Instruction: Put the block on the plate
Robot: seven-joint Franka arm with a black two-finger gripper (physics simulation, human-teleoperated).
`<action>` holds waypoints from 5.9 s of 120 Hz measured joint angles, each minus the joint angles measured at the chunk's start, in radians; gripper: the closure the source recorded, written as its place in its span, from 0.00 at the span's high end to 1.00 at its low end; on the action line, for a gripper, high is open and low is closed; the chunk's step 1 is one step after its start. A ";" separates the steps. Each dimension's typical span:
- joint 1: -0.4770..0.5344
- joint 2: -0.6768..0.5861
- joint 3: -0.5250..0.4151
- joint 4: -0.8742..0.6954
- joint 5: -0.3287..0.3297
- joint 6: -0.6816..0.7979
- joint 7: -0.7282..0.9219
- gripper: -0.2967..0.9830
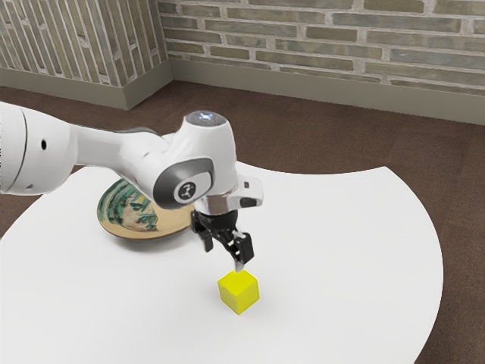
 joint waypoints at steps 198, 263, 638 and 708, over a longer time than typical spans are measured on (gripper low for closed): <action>-0.024 0.193 0.002 0.008 -0.034 0.182 0.028 0.53; 0.030 0.085 0.015 0.065 0.011 0.074 0.021 0.52; 0.622 0.169 -0.175 0.529 0.120 -0.314 0.514 0.77; 0.438 -0.019 -0.009 0.620 0.081 -0.570 0.340 0.77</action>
